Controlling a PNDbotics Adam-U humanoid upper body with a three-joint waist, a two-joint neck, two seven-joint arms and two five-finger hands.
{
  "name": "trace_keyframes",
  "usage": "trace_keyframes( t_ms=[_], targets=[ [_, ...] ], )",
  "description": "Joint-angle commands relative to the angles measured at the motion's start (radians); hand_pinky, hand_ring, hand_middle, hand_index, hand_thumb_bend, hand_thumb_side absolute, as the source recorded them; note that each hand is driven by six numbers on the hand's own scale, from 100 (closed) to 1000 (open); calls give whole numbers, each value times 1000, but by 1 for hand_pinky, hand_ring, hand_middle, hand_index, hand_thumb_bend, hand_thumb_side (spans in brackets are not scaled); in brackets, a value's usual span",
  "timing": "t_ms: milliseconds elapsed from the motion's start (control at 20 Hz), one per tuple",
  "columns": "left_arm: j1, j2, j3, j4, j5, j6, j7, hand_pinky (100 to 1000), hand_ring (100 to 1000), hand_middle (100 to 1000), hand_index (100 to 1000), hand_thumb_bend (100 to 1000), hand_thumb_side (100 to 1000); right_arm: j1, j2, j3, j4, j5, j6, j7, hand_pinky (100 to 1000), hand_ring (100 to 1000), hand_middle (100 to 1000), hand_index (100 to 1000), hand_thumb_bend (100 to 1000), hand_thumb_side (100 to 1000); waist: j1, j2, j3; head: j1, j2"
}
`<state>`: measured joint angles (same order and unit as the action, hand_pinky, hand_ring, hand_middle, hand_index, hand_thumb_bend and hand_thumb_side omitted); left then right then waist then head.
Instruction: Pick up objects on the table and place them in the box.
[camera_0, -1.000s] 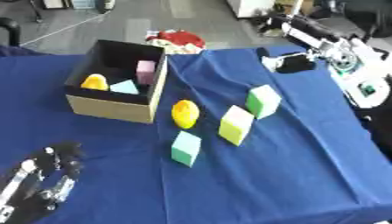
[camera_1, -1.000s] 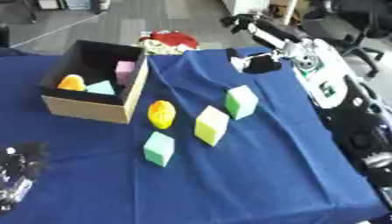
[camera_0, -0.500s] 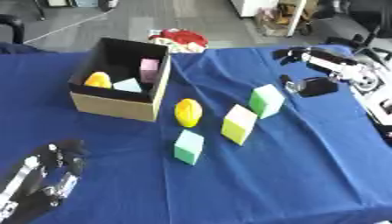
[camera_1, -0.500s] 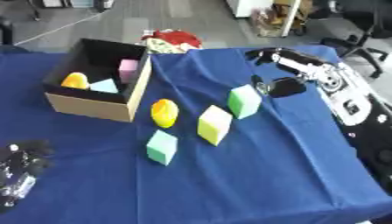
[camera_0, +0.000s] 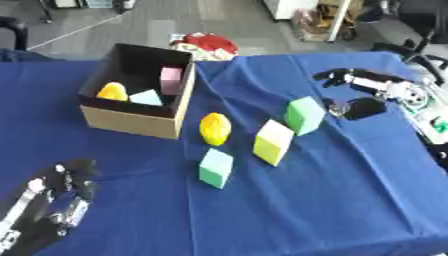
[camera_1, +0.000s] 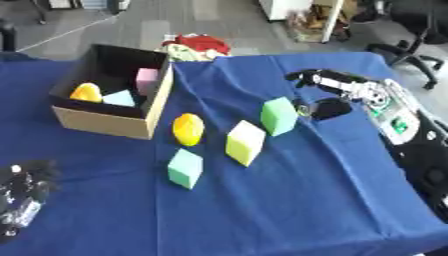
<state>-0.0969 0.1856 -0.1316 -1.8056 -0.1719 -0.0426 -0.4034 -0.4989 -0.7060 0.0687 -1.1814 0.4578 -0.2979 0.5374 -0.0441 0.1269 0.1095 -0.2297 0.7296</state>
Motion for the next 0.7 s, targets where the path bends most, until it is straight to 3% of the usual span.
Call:
trace_keyframes(
  t_ms=[50,700],
  targets=[
    [-5,17,6,-13,0,0,2,736,617,656,815,147,445,-31,-12,-2,39,27,-4,8,938,909,954,1000,100,376,-11,-29,-1,-5,-2],
    [-2,14,5,-13,3,1,2,736,618,656,815,143,448,-113,43,3,168,174,-11,-42,957,946,985,1000,100,339,-7,-33,2,-14,0]
  ],
)
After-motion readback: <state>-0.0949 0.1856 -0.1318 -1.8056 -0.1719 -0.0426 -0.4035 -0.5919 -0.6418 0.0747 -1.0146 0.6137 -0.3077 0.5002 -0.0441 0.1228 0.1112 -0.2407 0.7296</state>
